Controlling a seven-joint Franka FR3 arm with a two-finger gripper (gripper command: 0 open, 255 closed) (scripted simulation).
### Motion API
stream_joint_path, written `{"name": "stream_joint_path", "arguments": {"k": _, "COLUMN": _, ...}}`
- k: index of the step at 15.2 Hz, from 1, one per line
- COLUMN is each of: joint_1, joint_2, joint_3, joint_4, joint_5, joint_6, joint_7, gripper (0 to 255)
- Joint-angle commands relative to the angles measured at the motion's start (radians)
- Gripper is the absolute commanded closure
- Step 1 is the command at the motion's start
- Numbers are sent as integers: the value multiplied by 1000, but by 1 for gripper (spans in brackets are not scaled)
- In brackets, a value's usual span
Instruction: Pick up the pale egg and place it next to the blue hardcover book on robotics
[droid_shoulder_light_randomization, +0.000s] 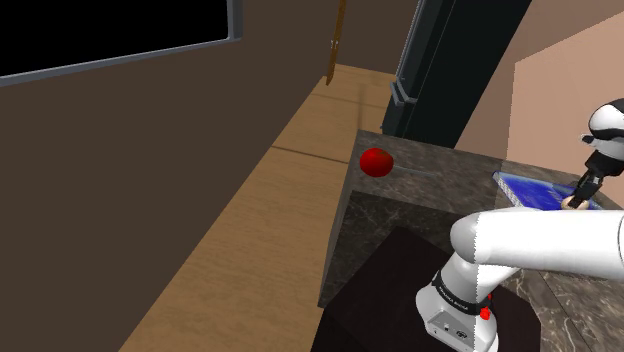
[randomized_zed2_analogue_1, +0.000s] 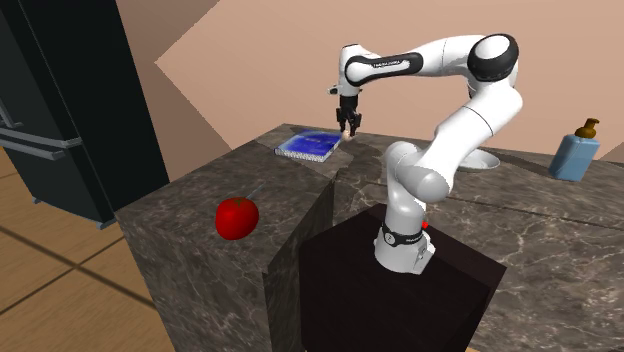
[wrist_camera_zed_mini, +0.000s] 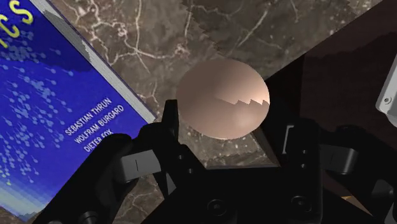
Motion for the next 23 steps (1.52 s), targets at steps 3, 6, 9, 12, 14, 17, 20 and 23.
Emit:
{"name": "stream_joint_path", "arguments": {"k": 3, "joint_1": 43, "joint_2": 20, "joint_3": -108, "joint_4": 107, "joint_5": -28, "joint_6": -1, "joint_7": -99, "gripper": 255}}
{"name": "stream_joint_path", "arguments": {"k": 6, "joint_1": 96, "joint_2": 32, "joint_3": -195, "joint_4": 200, "joint_5": -43, "joint_6": -5, "joint_7": -168, "gripper": 255}}
{"name": "stream_joint_path", "arguments": {"k": 9, "joint_1": 164, "joint_2": 37, "joint_3": -285, "joint_4": 303, "joint_5": -58, "joint_6": -15, "joint_7": -233, "gripper": 255}}
{"name": "stream_joint_path", "arguments": {"k": 12, "joint_1": 243, "joint_2": 30, "joint_3": -376, "joint_4": 418, "joint_5": -75, "joint_6": -32, "joint_7": -297, "gripper": 255}}
{"name": "stream_joint_path", "arguments": {"k": 14, "joint_1": 302, "joint_2": 19, "joint_3": -436, "joint_4": 502, "joint_5": -87, "joint_6": -47, "joint_7": -340, "gripper": 255}}
{"name": "stream_joint_path", "arguments": {"k": 17, "joint_1": 361, "joint_2": -2, "joint_3": -495, "joint_4": 579, "joint_5": -107, "joint_6": -56, "joint_7": -377, "gripper": 255}}
{"name": "stream_joint_path", "arguments": {"k": 20, "joint_1": 358, "joint_2": -15, "joint_3": -509, "joint_4": 552, "joint_5": -123, "joint_6": -29, "joint_7": -366, "gripper": 255}}
{"name": "stream_joint_path", "arguments": {"k": 23, "joint_1": 358, "joint_2": -28, "joint_3": -526, "joint_4": 528, "joint_5": -139, "joint_6": -2, "joint_7": -356, "gripper": 255}}
